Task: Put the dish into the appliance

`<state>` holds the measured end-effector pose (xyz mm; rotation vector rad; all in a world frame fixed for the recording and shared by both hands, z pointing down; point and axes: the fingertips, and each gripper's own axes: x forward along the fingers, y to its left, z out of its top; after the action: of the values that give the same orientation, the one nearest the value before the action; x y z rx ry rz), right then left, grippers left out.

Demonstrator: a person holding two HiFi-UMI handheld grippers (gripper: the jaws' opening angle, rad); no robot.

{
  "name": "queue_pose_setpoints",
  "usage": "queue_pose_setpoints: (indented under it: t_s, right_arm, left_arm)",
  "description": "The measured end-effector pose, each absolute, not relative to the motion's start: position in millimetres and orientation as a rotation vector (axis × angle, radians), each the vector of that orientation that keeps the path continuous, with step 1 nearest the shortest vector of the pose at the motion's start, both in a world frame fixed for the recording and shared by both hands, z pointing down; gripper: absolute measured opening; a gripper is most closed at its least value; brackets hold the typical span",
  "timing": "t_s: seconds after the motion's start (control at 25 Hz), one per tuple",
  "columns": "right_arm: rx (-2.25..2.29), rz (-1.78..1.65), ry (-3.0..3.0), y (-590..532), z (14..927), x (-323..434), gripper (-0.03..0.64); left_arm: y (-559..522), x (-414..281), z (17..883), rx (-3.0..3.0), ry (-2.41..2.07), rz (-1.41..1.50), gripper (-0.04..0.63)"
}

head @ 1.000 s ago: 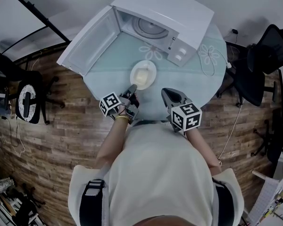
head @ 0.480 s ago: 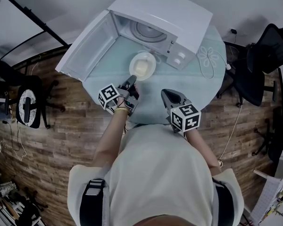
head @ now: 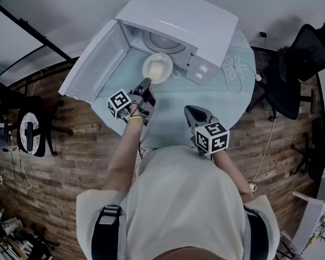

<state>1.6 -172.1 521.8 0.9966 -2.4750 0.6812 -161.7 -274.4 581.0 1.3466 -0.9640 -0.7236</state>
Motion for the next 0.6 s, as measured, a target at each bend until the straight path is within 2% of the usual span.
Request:
queue_pose_setpoints:
  t_s: [0.6]
  right_arm:
    - [1.056,0.727,-2.419,-188,532,16,0.006]
  left_arm:
    - [-345,-173,585,1.313,-0.959,-0.770,0.028]
